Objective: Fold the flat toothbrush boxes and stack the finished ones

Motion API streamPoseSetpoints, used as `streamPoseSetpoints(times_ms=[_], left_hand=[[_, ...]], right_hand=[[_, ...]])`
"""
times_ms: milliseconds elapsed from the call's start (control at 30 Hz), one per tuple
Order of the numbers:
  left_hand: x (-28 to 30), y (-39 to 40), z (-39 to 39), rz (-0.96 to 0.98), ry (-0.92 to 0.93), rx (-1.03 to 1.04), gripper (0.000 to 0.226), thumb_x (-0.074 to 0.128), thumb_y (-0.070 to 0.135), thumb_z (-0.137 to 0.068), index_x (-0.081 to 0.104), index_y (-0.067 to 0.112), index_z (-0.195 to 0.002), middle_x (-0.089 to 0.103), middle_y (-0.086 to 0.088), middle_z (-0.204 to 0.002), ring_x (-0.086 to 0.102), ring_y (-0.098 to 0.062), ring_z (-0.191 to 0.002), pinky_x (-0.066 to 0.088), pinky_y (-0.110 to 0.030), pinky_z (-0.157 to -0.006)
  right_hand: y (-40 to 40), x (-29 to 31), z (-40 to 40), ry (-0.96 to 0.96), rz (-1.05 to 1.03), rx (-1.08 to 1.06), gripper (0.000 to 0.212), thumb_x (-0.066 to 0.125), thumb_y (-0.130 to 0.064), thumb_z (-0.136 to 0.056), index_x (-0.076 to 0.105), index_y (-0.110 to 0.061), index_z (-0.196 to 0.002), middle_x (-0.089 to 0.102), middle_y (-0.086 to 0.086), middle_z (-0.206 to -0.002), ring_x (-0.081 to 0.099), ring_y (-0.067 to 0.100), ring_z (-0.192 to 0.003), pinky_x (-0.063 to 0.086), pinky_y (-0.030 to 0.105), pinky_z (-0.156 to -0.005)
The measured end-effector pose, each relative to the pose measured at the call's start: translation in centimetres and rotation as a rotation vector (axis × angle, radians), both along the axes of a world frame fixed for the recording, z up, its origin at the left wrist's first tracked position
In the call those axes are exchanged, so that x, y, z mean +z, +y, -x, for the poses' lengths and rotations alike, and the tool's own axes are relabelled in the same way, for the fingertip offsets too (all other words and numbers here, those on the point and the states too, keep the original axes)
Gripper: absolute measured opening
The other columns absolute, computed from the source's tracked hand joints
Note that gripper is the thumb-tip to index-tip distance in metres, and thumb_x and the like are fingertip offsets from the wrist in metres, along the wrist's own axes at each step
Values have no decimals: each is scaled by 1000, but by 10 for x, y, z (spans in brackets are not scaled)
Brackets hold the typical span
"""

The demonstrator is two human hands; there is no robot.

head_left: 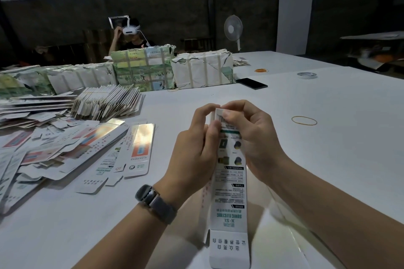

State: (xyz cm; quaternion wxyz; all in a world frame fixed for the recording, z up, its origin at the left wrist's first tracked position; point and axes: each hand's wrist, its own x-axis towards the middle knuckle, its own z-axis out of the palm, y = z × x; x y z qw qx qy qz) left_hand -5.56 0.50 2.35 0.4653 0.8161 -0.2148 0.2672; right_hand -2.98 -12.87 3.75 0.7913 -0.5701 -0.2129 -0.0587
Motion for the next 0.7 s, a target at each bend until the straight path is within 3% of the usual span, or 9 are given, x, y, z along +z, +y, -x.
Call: streamPoseSetpoints(times_ms=[233,333,500,700], left_hand=[[-5,-2,2,38,94,-82,39,39,42,-98,39,35,-137,69,13,-74,68,-8,-64,52,-21,-54],[-5,-2,4,58,135,-130,41,40,43,-97,36,41,-139,70,10,-81,72,-13,-71,60,-32,-60],[-8,0,0,38,137,-153,45,36,42,-100,34,41,-145,68,19,-80,70,-8,-74,54,-22,-61],[-7,2,-1,31,186,-210,48,35,46,-101,25,56,-146,67,27,-113,72,-9,-96,61,-30,-77]], right_hand=[[-2,-2,1,-52,49,-114,23,64,-8,-93,67,-22,-74,64,-2,-74,64,17,-64,54,31,-57],[-2,-2,0,-37,31,-123,28,64,-9,-92,69,-26,-71,65,1,-76,64,18,-66,55,31,-59],[-1,-3,0,-19,38,-113,29,63,-11,-94,70,-30,-72,68,3,-77,65,21,-68,57,31,-61],[0,-1,-2,7,22,-130,38,56,-11,-99,69,-31,-70,66,0,-72,63,15,-66,56,29,-60]])
